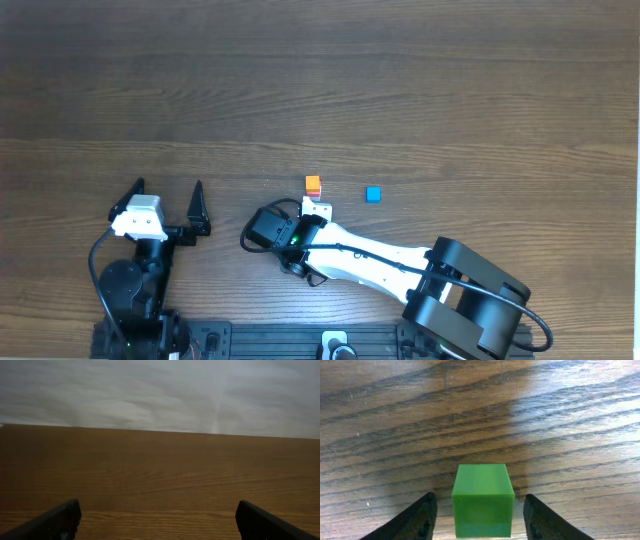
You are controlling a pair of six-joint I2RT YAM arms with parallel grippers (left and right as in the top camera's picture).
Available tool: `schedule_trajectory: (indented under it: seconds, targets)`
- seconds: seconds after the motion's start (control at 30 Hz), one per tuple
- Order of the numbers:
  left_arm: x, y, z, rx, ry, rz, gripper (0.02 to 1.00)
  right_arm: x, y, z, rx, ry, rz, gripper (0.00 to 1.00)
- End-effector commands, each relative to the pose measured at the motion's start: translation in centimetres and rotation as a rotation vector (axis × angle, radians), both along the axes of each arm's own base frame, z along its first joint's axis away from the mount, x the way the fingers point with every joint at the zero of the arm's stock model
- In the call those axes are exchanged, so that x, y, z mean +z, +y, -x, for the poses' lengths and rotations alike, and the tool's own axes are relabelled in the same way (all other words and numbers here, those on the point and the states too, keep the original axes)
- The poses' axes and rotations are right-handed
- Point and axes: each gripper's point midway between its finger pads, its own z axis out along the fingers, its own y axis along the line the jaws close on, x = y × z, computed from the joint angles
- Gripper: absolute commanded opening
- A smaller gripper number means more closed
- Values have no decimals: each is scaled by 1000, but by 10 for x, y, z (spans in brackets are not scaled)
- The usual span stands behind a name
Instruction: Stack Cubes
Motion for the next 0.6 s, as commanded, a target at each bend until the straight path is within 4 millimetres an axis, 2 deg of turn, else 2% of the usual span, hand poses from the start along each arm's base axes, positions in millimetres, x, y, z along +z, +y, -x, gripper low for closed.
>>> schedule_trajectory:
  seconds: [0.03, 0.23, 0.37, 0.6]
  targets:
    - [-2, -1, 0, -6, -1, 11, 1000, 2, 5, -4, -4, -17, -5, 516]
    - [-2, -1, 0, -7, -1, 11, 998, 2, 4, -6, -8, -20, -3, 417]
    - [-2, -1, 0, -7, -1, 11, 1000, 2, 3, -7, -10, -24, -2, 386]
    - [-2, -1, 0, -7, -1, 11, 998, 2, 4, -9, -14, -27, -7, 253]
